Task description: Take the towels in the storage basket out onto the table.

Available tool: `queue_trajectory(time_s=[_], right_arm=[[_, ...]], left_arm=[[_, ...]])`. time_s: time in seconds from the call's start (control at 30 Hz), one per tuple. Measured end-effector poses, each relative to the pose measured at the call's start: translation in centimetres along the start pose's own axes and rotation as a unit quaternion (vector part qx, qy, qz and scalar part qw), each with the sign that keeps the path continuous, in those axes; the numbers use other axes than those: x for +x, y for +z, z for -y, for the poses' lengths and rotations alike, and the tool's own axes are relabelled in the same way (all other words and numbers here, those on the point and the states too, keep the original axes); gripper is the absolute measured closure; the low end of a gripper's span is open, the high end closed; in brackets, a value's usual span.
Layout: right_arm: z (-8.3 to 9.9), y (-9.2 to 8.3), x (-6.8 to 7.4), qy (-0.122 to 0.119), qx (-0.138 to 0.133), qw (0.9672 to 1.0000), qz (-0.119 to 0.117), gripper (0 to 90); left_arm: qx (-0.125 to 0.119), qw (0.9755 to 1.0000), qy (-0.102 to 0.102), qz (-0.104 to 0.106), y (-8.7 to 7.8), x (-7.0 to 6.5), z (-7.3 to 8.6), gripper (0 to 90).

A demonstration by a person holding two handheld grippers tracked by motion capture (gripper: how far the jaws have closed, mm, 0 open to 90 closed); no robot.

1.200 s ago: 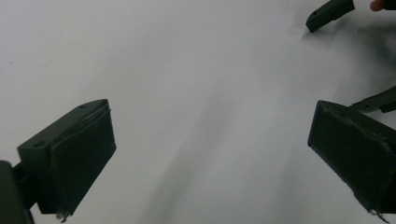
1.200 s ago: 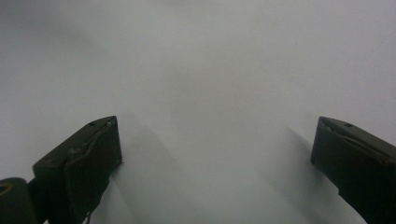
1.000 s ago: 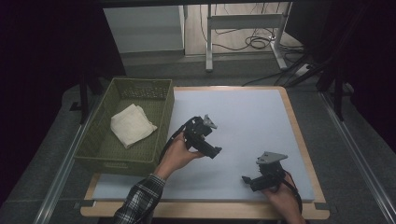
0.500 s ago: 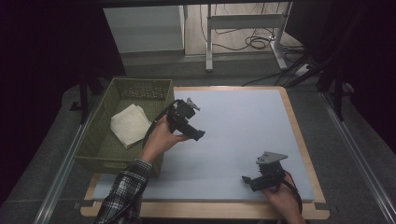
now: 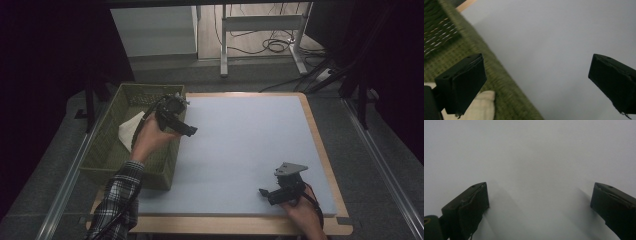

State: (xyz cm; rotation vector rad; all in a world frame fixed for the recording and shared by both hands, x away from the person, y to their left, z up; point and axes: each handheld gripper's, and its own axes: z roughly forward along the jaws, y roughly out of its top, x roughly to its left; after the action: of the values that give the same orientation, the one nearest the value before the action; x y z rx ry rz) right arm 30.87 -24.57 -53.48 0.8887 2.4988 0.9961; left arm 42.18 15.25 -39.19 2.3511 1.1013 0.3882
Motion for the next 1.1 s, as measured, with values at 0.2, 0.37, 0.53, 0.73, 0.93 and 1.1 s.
queue_trajectory(time_s=[0.2,0.37,0.53,0.73,0.93,1.1], right_arm=[[0.0,0.0,0.0,0.0,0.0,1.0,0.0,2.0],[0.0,0.0,0.0,0.0,0.0,1.0,0.0,2.0],[0.0,0.0,0.0,0.0,0.0,1.0,0.0,2.0],[0.0,0.0,0.0,0.0,0.0,1.0,0.0,1.9],[0.0,0.0,0.0,0.0,0.0,1.0,0.0,1.9],[0.0,0.0,0.0,0.0,0.0,1.0,0.0,1.9]], left_arm=[[0.003,0.9994,-0.028,-0.02,-1.3,2.7,1.1,1.9],[0.003,0.9978,-0.051,-0.043,-1.9,4.8,2.3,2.6],[0.005,0.9952,-0.077,-0.06,-1.5,7.1,4.0,3.0],[0.03,0.9925,-0.099,-0.066,0.7,9.2,6.1,1.0],[0.071,0.9875,-0.121,-0.072,3.1,11.3,7.7,0.4],[0.098,0.9815,-0.146,-0.076,4.4,13.2,8.8,0.4]])
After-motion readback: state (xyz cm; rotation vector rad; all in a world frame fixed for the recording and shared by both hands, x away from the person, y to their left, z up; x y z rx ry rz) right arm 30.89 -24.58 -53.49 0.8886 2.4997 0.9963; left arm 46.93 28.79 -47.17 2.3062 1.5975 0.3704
